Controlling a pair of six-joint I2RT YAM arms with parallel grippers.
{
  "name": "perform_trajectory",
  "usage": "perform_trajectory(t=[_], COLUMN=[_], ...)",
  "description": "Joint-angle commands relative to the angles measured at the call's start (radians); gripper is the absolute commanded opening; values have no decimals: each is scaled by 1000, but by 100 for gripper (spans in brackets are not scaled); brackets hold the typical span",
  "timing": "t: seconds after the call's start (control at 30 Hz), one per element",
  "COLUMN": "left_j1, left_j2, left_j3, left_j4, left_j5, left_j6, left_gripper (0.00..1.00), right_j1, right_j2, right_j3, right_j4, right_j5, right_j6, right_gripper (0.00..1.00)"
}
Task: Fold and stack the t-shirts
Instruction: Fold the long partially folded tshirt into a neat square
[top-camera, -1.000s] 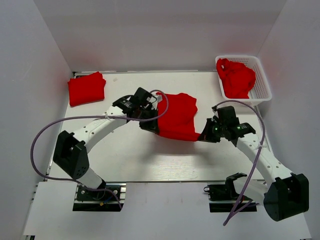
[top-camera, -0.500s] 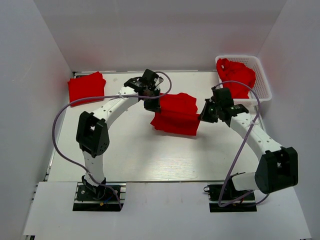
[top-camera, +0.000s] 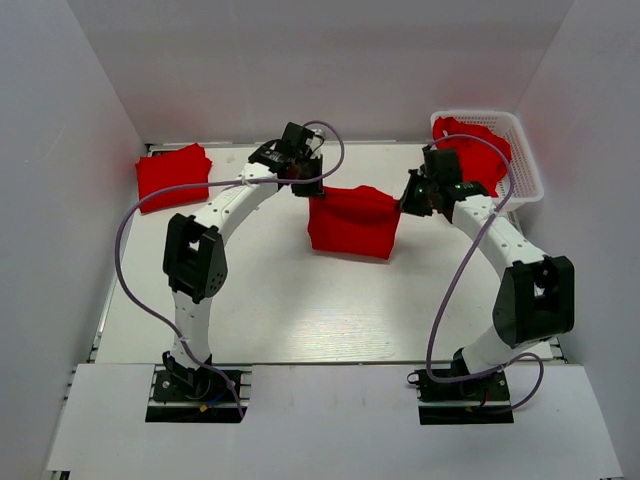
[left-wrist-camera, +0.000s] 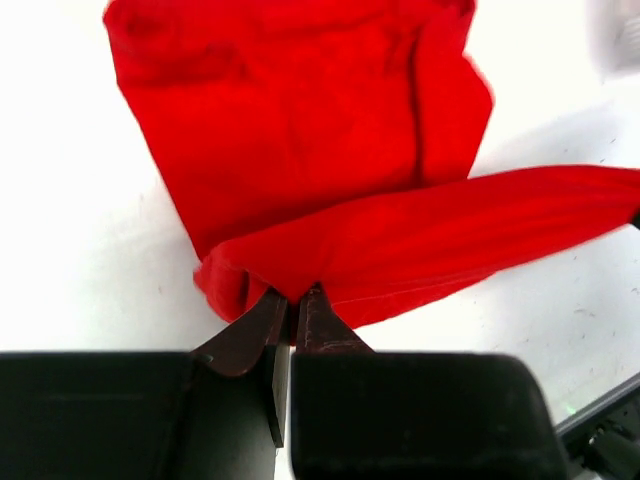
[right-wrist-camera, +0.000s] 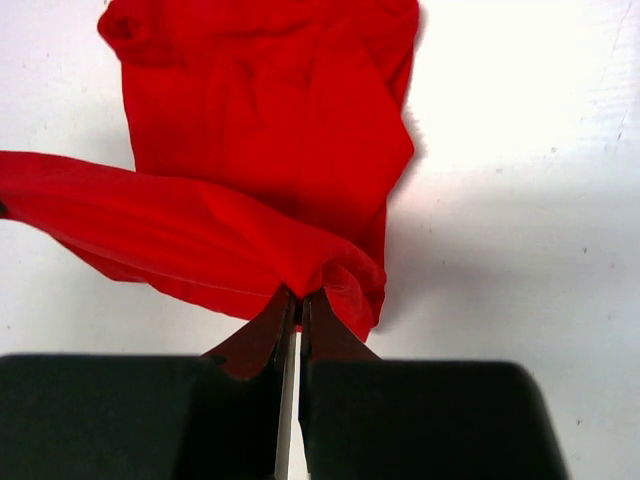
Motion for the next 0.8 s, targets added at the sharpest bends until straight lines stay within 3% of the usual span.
perform_trajectory(t=[0.0,0.33,0.77], left_j1=[11,40,79], left_j2=[-12,60,203], left_j3=[60,119,212], left_j4=[65,88,239], left_j5=[-34,-74,41], left_j6=[35,35,55], left_gripper=[0,0,0], right_j1=[-23,-51,-85], right_j2=[26,120,313], right_j3=[76,130,271], right_j4=[35,59,160], right_j5=[23,19,-1], right_j6=[-31,-45,-35], right_gripper=[0,0,0])
